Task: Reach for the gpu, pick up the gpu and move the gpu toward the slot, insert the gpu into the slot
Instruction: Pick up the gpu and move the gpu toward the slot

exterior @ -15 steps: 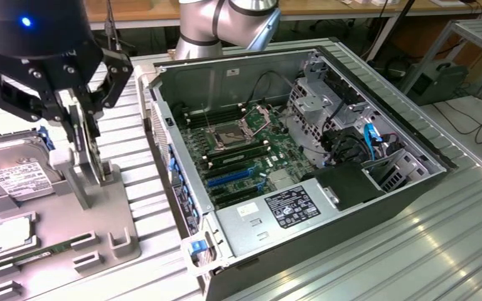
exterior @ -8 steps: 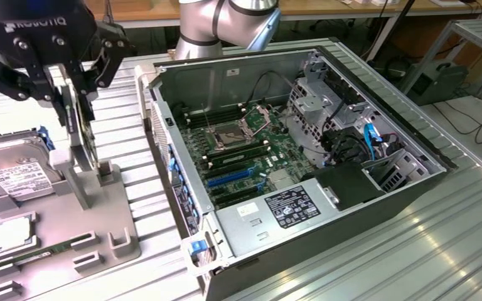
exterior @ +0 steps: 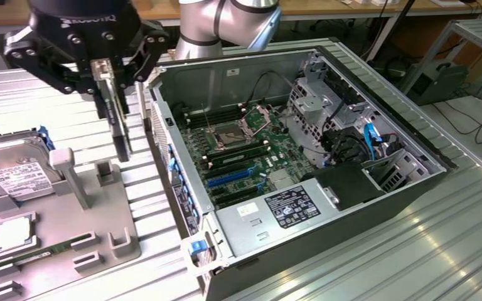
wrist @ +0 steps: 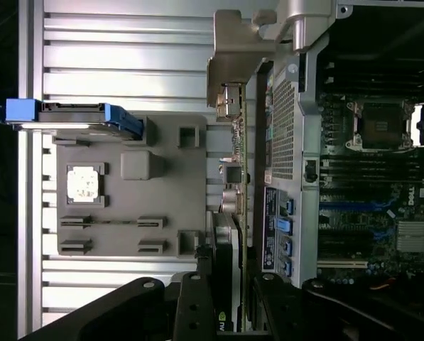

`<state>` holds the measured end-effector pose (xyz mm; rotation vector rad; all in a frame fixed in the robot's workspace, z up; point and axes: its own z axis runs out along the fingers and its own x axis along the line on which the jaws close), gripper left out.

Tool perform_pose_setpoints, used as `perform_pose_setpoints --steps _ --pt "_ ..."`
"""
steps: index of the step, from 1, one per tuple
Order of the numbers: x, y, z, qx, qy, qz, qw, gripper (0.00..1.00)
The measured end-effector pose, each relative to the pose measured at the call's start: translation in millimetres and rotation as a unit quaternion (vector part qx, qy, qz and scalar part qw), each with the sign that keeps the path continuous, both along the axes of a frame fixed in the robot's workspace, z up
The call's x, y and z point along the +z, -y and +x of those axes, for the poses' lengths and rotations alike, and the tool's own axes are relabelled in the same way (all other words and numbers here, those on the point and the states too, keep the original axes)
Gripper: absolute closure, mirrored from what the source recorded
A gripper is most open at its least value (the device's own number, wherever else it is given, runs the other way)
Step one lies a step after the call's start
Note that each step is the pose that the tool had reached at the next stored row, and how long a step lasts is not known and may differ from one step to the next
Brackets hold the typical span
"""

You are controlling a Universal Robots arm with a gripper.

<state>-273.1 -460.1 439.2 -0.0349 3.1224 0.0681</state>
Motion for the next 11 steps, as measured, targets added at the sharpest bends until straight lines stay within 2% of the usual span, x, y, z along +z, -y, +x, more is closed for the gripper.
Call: perform_pose_setpoints --steps 5,11 --pt "-0.3 0.0 28.8 0.0 0.0 0.0 1.0 0.73" --pt "-3.6 -0.2 57.0 0.0 0.0 -0.0001 1.0 0.73"
